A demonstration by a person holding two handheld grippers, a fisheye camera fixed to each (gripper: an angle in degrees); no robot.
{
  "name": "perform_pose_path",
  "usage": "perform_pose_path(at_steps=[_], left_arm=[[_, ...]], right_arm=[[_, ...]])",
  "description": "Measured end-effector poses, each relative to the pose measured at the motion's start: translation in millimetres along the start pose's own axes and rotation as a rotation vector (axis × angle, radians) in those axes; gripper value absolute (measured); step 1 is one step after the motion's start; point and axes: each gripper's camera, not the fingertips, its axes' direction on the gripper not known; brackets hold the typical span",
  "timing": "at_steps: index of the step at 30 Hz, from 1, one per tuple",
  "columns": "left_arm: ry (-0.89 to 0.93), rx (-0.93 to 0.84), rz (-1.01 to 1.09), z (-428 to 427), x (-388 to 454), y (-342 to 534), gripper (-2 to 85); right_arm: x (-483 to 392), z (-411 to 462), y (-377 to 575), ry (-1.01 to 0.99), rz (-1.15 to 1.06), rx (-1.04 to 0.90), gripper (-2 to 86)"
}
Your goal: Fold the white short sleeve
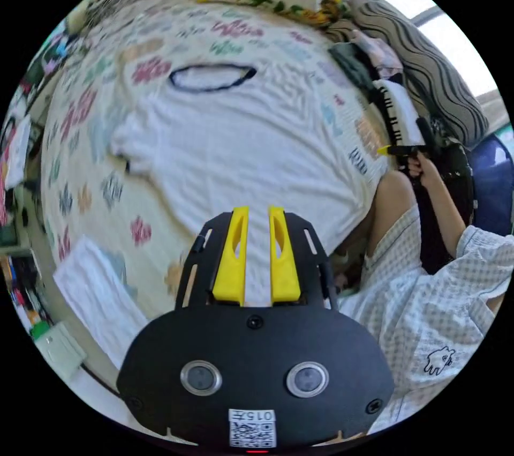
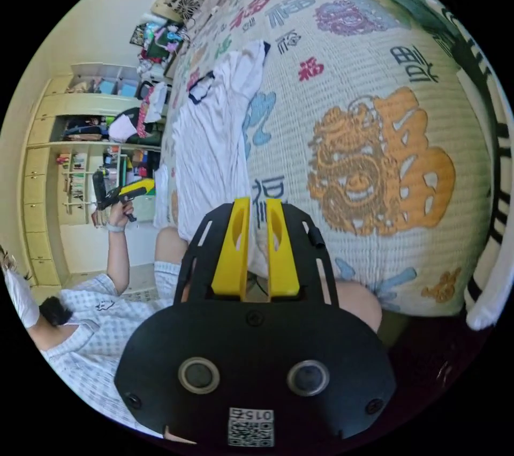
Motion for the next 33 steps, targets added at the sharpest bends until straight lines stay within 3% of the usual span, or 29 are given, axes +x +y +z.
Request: perform_pose_path(at_steps=[3,8,14,17,24,33], left_arm=[[-0.017,0.067,0.18,22.8,45.7,-109.8,7.8],[-0.02,0.095,0.296,93.6,102.2,-261.8,8.3],[-0.051,-0.075,0.179,195.4,95.9,-355.7,5.9],[-0.034,-0.076,0.24,204.6,89.1,-358.8,2.2],[0.305,0.284,0.251,128.8,-2.5,-272.0,0.0],[0.306,0.249,0.026,156.3,-106.9,-173.7,-0.2]], right_arm=[[1.7,5.5,-14.6,-0.12,-0.04,0.029,5.9],[8.4,7.9,-24.9,-0.209,-0.051,0.046,5.8],[25.9,-2.9,-31.4,-0.219,-0.025,0.085,5.5],[33.0,-9.1,-38.8,-0.249,-0.021,0.12,5.3],[19.9,-13.1,-80.0,-0.23,-0.096,0.196,4.8],[-42.7,34.5,-159.0,-0.111,-0.21,0.104,5.2]])
